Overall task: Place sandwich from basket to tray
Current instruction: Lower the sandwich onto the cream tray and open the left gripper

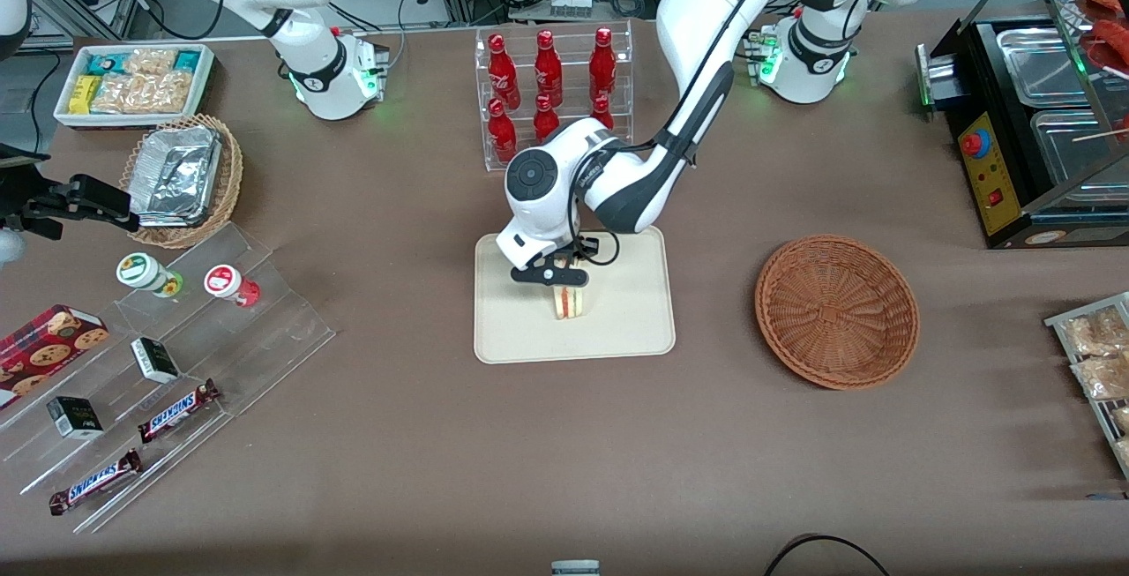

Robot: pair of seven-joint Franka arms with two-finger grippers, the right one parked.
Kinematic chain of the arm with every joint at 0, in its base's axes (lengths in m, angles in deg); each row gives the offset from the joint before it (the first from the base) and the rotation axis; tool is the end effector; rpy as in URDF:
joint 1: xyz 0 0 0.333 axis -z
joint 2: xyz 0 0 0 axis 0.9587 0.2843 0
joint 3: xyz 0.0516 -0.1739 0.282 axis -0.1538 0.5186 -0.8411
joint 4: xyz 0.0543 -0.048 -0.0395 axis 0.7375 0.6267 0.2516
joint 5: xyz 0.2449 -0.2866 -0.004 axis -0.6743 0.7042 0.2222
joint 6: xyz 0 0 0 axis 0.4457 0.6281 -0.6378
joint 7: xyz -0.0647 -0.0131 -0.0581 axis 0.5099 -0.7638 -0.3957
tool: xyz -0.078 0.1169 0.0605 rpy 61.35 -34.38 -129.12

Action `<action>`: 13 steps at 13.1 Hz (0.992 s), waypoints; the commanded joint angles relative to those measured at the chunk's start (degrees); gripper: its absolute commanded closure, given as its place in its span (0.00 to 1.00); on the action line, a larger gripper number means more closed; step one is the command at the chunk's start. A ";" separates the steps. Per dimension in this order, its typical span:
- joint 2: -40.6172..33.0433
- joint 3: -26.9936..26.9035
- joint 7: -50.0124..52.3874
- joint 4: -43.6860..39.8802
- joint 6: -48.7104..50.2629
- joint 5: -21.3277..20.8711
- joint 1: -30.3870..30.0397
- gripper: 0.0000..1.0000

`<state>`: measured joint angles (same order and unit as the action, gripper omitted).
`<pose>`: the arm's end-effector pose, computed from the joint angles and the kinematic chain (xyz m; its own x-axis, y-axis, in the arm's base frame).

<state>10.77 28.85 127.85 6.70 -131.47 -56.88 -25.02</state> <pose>0.4648 -0.5397 0.2211 0.9917 -0.1005 -0.0801 -0.1069 -0.9910 -0.0801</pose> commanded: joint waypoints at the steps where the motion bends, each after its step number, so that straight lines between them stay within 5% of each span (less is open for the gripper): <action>1: 0.34 -0.25 0.31 -1.04 1.13 -0.25 0.31 0.32; 2: 0.25 -0.25 0.14 -1.13 1.22 -0.34 0.31 0.00; 8: -5.53 -1.31 0.58 -1.75 8.76 0.19 -0.92 0.00; 13: -18.53 -1.48 -0.74 -1.31 21.93 1.77 -9.00 0.00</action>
<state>-1.54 27.02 127.64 3.30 -114.26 -56.27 -31.54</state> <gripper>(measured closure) 0.000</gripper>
